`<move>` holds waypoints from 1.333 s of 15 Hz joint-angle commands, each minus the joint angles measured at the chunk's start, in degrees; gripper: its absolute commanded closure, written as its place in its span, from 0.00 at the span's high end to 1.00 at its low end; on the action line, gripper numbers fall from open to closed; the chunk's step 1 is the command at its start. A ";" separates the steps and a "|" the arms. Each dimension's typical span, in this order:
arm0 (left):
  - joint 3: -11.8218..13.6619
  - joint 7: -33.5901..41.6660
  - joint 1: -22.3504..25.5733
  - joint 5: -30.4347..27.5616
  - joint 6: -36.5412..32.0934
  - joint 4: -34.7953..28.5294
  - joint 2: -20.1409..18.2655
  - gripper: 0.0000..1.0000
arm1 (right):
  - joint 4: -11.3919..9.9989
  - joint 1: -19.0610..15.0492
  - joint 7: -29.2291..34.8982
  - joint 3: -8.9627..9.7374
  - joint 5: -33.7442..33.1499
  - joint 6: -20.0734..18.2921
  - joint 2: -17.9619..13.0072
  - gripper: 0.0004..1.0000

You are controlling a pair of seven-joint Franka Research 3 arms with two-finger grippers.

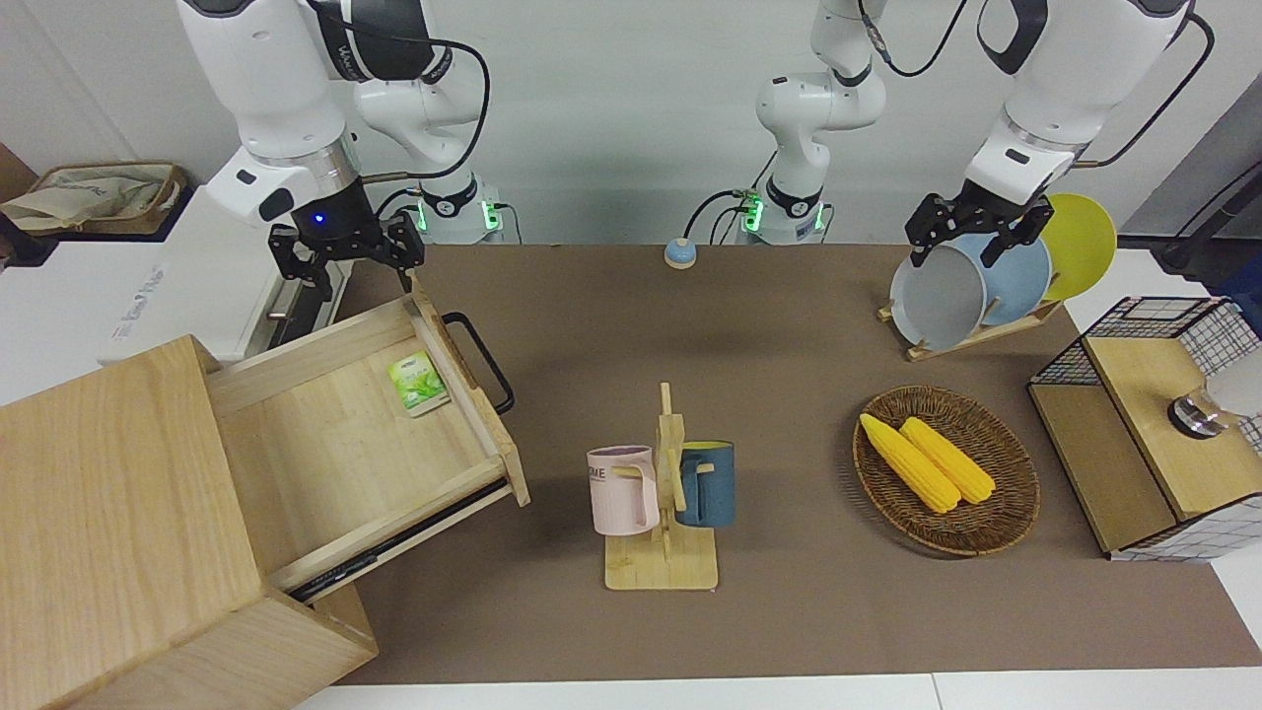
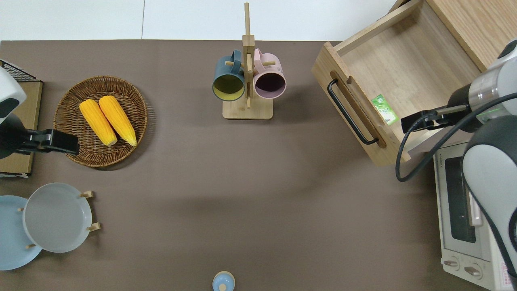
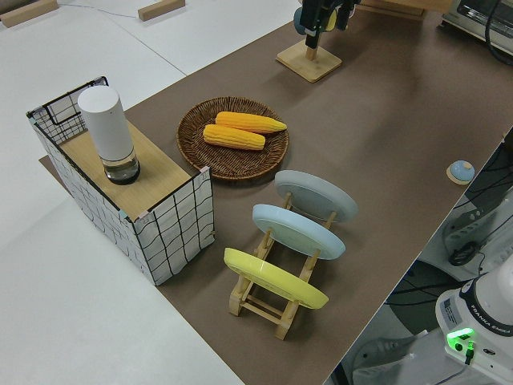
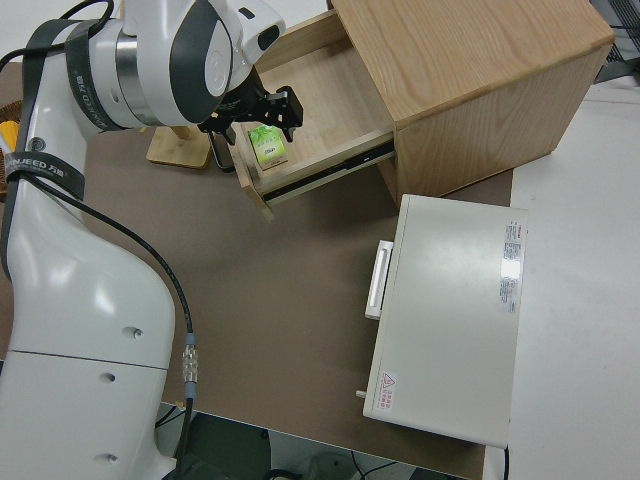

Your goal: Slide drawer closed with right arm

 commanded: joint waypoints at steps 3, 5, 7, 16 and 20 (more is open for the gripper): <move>-0.37 0.56 0.22 0.98 -1.13 1.40 0.65 0.99 | 0.48 -0.92 -1.65 0.63 -0.73 -1.68 -0.61 0.24; -0.37 0.56 0.22 0.98 -1.13 1.40 0.65 0.99 | 0.48 -0.92 -1.56 0.54 -0.47 -1.68 -0.61 0.00; -0.37 0.56 0.22 0.98 -1.13 1.49 0.65 0.99 | 0.48 -1.01 -1.21 0.28 -0.29 -1.68 -0.61 0.00; -0.37 0.56 0.22 0.98 -1.13 1.40 0.65 0.99 | 0.57 -0.75 0.19 -0.95 -0.46 -2.64 -0.70 0.00; -0.37 0.56 0.22 0.98 -1.13 1.49 0.65 0.99 | 2.14 1.00 0.90 0.97 -8.08 -4.48 -1.05 0.00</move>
